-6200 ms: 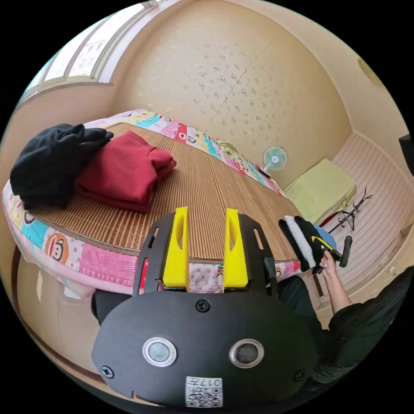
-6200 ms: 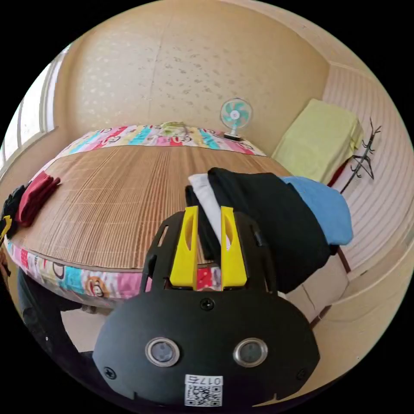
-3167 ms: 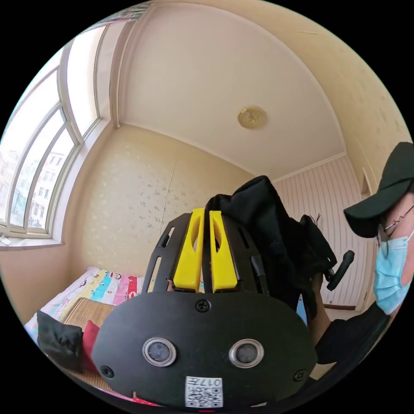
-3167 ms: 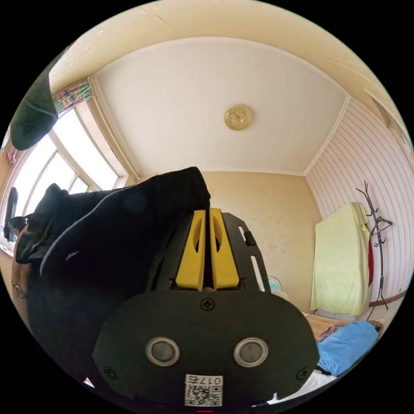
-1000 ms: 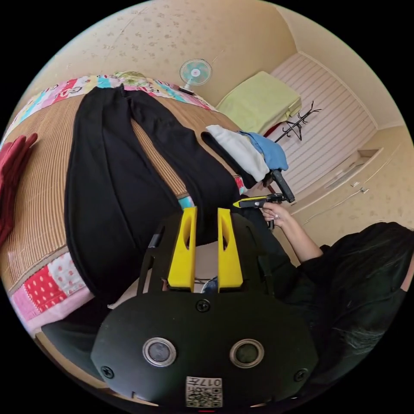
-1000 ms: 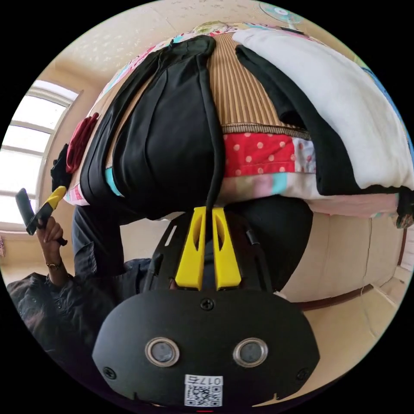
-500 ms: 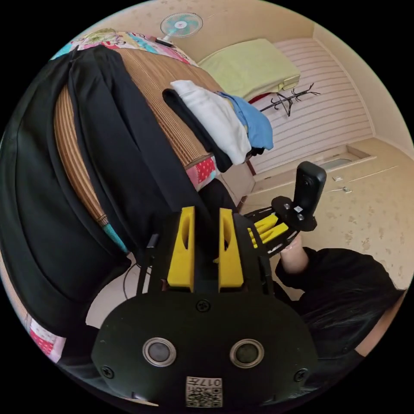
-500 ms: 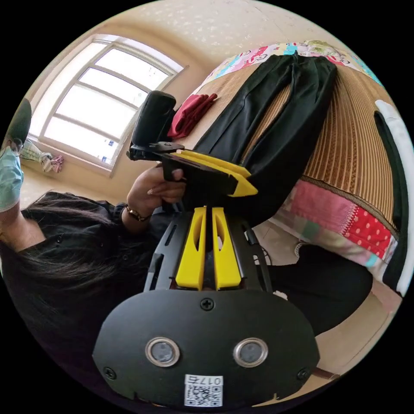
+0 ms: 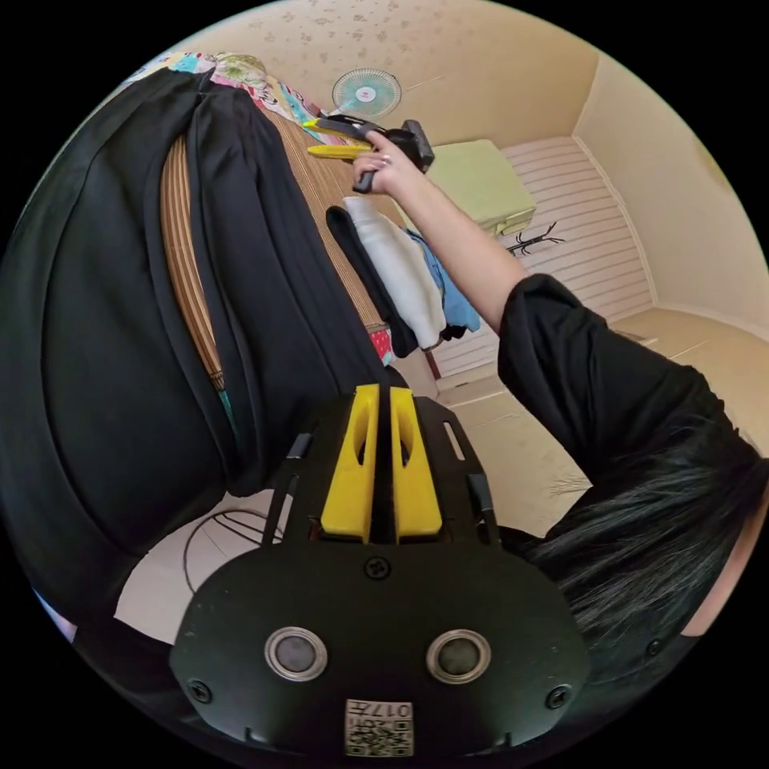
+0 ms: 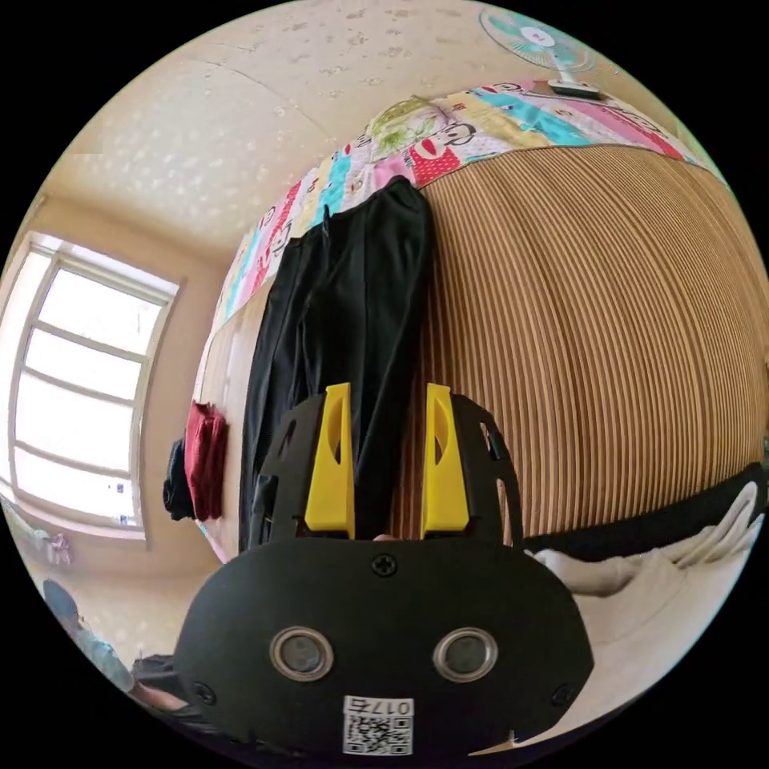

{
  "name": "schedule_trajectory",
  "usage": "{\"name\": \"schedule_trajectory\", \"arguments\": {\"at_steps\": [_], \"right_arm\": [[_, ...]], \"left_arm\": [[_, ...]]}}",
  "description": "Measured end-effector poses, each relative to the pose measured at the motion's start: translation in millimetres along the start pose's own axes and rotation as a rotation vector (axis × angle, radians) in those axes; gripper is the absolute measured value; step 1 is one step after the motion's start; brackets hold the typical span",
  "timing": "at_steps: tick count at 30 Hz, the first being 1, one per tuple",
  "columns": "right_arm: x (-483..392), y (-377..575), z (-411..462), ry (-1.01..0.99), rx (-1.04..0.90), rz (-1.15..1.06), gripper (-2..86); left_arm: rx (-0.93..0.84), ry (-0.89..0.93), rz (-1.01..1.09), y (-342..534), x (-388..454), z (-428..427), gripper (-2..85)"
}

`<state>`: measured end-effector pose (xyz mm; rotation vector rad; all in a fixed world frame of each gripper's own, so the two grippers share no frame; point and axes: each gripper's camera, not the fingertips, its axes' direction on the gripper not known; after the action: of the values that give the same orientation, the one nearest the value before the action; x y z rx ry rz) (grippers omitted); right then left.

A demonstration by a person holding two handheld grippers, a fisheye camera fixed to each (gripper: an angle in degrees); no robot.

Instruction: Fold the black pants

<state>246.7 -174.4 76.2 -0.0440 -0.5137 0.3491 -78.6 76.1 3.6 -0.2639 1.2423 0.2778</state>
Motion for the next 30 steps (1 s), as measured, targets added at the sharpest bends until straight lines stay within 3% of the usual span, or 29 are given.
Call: {"name": "schedule_trajectory", "arguments": {"at_steps": [2,5,6,10,13,15,19,23,26,30], "right_arm": [[-6,-18,26,0.123,-0.026,0.050,10.7],[-48,-16,28,0.225,0.168,0.025,4.7],[-85,-8,25,0.270,0.266,-0.095,3.8],[-218,22,50,0.432,0.312,-0.519,2.8],[-286,43,70,0.348,0.365,-0.568,2.8],[-311,45,97,0.186,0.313,-0.514,3.1],[-318,52,147,0.063,0.176,-0.461,4.4],[-321,96,141,0.264,0.166,-0.620,6.2],[-305,159,108,0.343,0.117,-0.751,7.5],[-232,254,53,0.201,0.060,-0.646,8.5]], "left_arm": [[0.027,0.035,-0.009,5,-5,-7,1.7],[0.073,0.089,-0.025,17,-16,-23,1.3],[0.094,0.121,-0.047,24,-23,-34,1.1],[0.233,0.179,-0.063,64,-40,-94,0.6],[0.318,0.063,-0.115,103,-45,-141,0.5],[0.367,-0.023,-0.159,128,-48,-168,0.6],[0.450,-0.213,-0.288,175,-60,-210,1.9],[0.415,-0.254,-0.382,192,-77,-215,4.2],[0.453,-0.230,-0.347,198,-78,-220,5.6],[0.458,-0.287,-0.254,172,-75,-228,9.2]]}}
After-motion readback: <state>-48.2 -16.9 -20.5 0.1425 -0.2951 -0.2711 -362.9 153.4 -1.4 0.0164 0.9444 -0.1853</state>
